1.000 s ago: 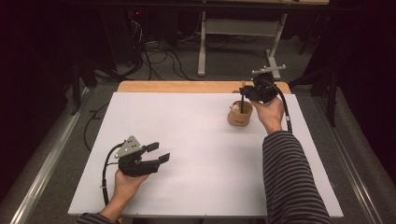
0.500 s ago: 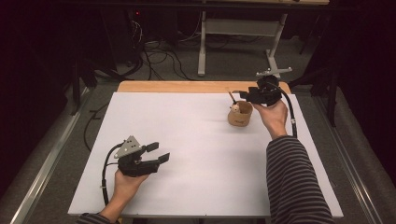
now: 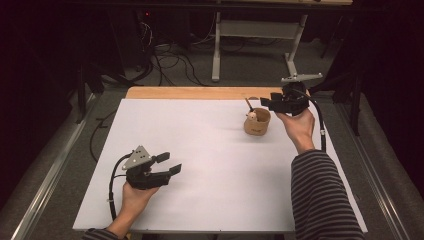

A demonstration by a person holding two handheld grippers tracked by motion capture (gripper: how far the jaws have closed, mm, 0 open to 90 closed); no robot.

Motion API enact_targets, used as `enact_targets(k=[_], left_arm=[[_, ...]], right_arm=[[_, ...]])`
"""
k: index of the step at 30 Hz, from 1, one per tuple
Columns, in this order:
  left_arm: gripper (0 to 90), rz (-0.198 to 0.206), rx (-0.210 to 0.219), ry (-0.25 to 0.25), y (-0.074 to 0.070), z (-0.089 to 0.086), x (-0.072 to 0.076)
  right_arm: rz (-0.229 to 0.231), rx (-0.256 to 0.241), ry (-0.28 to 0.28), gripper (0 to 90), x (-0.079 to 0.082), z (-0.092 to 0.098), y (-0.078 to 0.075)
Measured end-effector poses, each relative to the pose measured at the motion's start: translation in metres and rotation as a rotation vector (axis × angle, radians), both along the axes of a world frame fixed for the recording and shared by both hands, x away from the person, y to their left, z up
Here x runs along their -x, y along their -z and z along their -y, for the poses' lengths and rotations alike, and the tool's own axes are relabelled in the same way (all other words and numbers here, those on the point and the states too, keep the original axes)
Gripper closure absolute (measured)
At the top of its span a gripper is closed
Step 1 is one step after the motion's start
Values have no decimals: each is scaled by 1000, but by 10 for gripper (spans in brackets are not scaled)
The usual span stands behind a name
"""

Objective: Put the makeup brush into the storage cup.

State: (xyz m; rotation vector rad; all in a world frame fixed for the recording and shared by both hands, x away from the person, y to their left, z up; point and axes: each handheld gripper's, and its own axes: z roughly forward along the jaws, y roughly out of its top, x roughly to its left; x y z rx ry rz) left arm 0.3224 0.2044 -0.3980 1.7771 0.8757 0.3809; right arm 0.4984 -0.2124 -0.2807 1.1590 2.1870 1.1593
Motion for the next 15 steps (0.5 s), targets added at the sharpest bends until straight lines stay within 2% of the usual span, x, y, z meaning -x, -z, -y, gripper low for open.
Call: enact_targets(k=[15], left_arm=[[369, 1, 5, -2, 0, -2, 0]], right_arm=[[19, 8, -23, 490, 12, 11, -9]])
